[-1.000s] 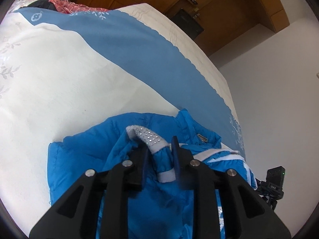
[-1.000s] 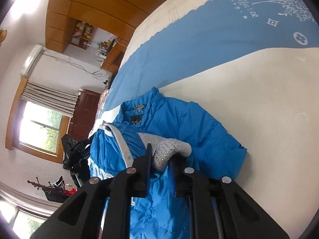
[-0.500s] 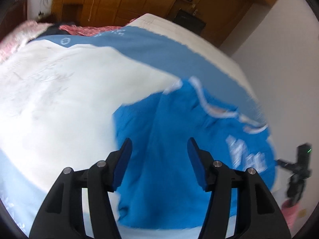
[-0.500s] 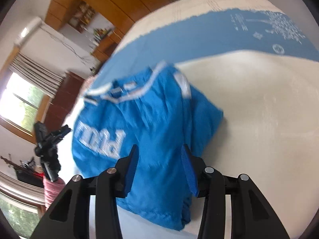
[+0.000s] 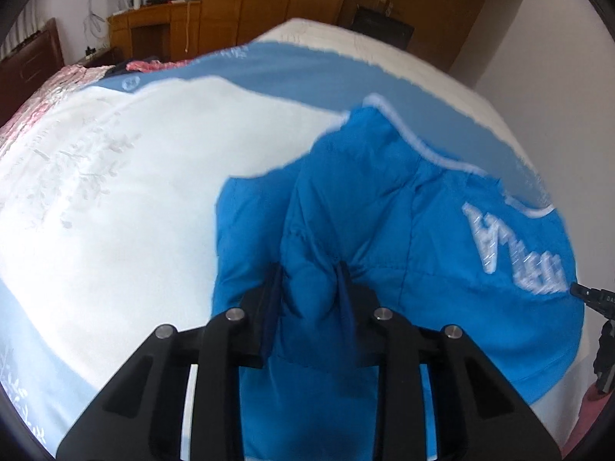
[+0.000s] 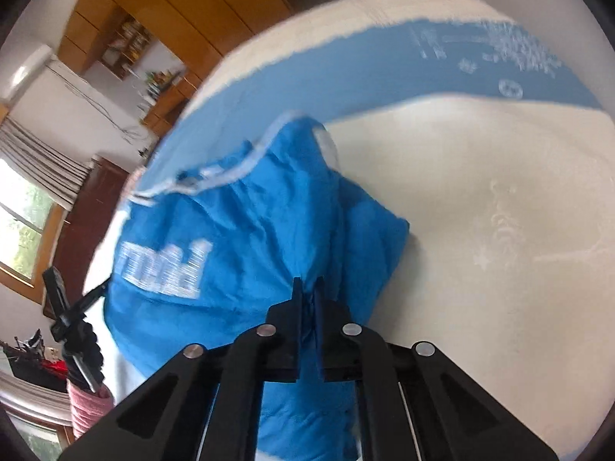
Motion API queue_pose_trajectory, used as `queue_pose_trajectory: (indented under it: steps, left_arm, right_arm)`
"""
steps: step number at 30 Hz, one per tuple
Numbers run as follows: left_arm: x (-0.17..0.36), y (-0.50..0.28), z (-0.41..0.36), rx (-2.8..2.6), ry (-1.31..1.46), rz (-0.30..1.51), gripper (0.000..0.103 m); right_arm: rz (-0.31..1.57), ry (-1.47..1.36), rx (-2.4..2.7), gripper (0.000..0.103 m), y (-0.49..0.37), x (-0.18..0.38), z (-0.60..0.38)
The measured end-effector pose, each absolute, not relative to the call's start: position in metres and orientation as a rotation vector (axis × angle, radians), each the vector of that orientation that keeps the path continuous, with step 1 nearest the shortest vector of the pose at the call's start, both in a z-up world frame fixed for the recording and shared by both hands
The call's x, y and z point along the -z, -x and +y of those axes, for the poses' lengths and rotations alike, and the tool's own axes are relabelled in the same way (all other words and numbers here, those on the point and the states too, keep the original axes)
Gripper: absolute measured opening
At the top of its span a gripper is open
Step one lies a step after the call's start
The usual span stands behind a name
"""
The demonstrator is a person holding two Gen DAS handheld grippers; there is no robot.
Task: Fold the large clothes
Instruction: 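Lay the hem onto the collar with both grippers and open them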
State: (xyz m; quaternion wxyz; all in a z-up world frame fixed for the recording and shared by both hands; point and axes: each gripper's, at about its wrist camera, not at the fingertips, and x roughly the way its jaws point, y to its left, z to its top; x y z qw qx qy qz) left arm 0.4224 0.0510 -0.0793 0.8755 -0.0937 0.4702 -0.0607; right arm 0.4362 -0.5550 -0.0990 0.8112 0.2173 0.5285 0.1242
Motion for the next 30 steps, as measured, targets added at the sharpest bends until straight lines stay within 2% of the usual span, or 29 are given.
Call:
queue_pose_trajectory:
  steps: [3,7,10,13,17,22,30]
  left_arm:
    - [0.089,-0.427,0.054,0.137,0.237,0.973,0.03]
    - [0.084,-0.428,0.048,0.099,0.204,0.973,0.03]
    - [0.058,-0.419,0.051,0.04,0.212,0.936,0.032]
    - [0.021,-0.399,0.046,0.022,0.194,0.81,0.032]
    - [-0.001,-0.39,0.0,0.071,0.15,0.751,0.03]
    - [0.025,-0.401,-0.062,0.163,0.092,0.805,0.031]
    - [0.087,-0.41,-0.068,0.225,0.016,0.848,0.032]
  right_arm:
    - [1.132,-0.496,-0.269,0.004,-0.436,0.117,-0.554]
    - [1.116,-0.462,-0.232,0.005,-0.432,0.111,-0.549]
    - [1.059,-0.433,-0.186,0.01,-0.416,0.085,-0.546]
    - [0.973,-0.382,-0.133,0.011,-0.399,0.053,-0.544]
    - [0.888,-0.326,-0.163,0.011,-0.397,0.023,-0.498]
    - [0.935,-0.314,-0.217,0.008,-0.417,0.054,-0.435]
    - [0.885,-0.234,-0.152,0.007,-0.42,0.109,-0.413]
